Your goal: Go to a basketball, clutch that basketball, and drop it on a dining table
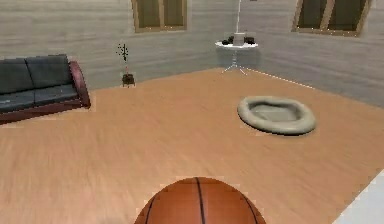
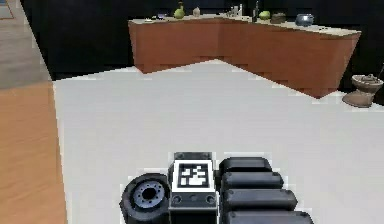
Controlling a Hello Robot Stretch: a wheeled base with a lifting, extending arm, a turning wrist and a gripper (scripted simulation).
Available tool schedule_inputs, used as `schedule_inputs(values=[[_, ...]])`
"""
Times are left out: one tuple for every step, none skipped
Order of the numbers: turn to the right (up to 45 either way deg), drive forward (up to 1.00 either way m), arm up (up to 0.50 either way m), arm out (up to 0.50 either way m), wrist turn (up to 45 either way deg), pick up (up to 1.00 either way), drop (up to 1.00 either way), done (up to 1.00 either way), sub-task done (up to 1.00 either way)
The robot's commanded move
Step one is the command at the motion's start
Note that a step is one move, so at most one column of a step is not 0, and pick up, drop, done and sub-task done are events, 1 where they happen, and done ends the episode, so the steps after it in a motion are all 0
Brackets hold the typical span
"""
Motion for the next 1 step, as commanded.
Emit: schedule_inputs(values=[[0.0,1.0,0.0,0.0,0.0,0.0,0.0,0.0,0.0]])
